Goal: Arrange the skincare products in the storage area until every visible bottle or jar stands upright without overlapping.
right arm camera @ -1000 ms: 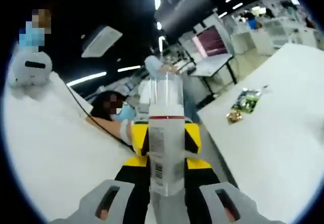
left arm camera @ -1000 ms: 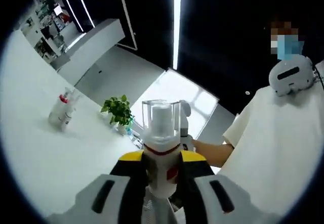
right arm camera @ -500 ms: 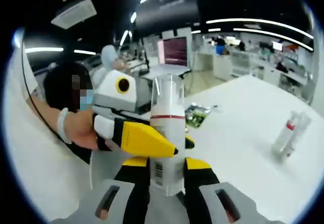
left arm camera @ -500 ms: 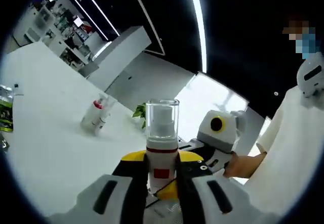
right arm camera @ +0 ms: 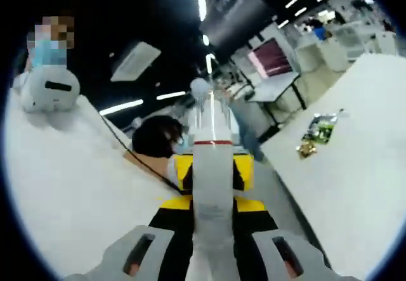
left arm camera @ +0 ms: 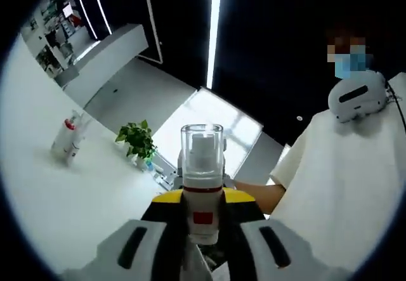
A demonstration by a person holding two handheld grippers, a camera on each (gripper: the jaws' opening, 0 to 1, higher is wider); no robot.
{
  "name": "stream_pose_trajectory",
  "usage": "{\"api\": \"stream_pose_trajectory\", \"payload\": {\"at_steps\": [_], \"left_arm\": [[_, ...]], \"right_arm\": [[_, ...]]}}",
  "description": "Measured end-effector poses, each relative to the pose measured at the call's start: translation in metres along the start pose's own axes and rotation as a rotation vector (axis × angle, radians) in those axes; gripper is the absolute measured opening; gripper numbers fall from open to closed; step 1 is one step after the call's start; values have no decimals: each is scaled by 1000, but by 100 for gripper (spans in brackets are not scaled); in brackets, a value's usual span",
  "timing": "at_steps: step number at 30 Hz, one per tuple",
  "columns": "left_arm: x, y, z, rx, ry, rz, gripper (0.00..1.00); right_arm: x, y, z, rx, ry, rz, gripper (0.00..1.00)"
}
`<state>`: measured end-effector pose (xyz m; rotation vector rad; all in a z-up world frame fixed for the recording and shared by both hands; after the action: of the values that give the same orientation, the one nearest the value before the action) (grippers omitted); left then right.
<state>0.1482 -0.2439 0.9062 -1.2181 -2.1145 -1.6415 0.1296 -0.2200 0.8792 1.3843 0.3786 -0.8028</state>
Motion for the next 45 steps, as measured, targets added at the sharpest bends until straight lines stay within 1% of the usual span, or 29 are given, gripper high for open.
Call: {"api": "stream_pose_trajectory", "payload": {"at_steps": [1,3,5,8,9,10,11,12,14,15,17,19,20,21,22,23,24,25,28,29,32,33,35,36,37,39,41,43,45], "left_arm": [[5,-1,0,-4,-37,30,16],[7,0,-1,2,-63,40,16],[11,-1,-1,-7,-88,47,16],[12,-2,-1,-14,-95,47,16],[10,0,0,-7,-90,45,16],[10,1,1,3,-88,42,17],[7,4,1,20,-72,28,17],[0,7,2,35,-35,22,17],[-2,8,3,37,-26,32,17],[-5,10,4,48,-10,28,17],[-9,11,5,58,11,39,17],[-18,16,7,84,66,23,17],[-24,17,10,85,105,-9,17],[-30,18,12,88,140,-21,18],[-35,20,13,93,169,-32,19],[-39,20,13,98,202,-34,20],[-40,20,13,90,201,-53,21],[-43,19,13,85,222,-53,21],[-46,18,14,73,250,-76,23],[-49,15,15,58,272,-96,23],[-56,8,15,13,319,-136,23],[-57,7,14,9,319,-120,23],[-58,4,15,-2,318,-66,23],[-58,5,14,8,316,-67,22],[-55,7,14,13,304,-79,22],[-50,8,13,28,280,-62,22],[-45,11,13,48,250,-46,21],[-44,16,15,81,231,-14,21],[-38,22,15,122,196,27,21]], "right_arm": [[-7,-1,0,-4,41,-19,24],[-12,0,1,7,86,-43,25],[-15,-1,2,1,109,-58,25],[-15,-2,-2,-19,111,-61,24],[-14,0,-3,-18,96,-39,23],[-7,1,-3,-16,58,-17,20],[-7,3,-3,-12,60,0,19],[2,6,-4,2,8,24,19],[4,6,-8,2,-13,35,18],[9,9,-10,17,-47,64,18],[15,11,-16,12,-92,71,17],[26,15,-19,26,-163,90,17],[31,16,-19,27,-193,95,17],[41,18,-18,42,-257,104,16],[44,19,-18,50,-282,103,16],[50,20,-18,55,-328,105,16],[53,19,-19,51,-359,102,16],[57,19,-19,48,-403,110,16],[62,17,-20,47,-471,115,16],[66,16,-19,32,-514,131,16],[76,9,-14,-14,-609,136,16],[78,7,-15,-21,-621,135,16],[76,3,-16,-19,-596,69,17],[75,5,-14,-14,-590,74,17],[71,7,-14,-6,-564,83,18],[65,7,-13,-11,-536,105,18],[58,10,-14,4,-482,124,19],[51,14,-14,28,-417,116,22],[44,17,-15,31,-363,125,23]]}}
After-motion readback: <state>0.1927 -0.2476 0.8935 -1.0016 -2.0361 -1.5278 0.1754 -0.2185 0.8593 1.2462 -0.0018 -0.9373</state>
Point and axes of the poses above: the point that each gripper's makers call its tool centre point, and the gripper's own axes: z roughly backward along the fingers, x roughly to its right, y roughly out of its top, the point moved 1 cm from there along z, roughly backward along the fingers, and after that the axes turned 1 degree about z, right-handed, at the moved point
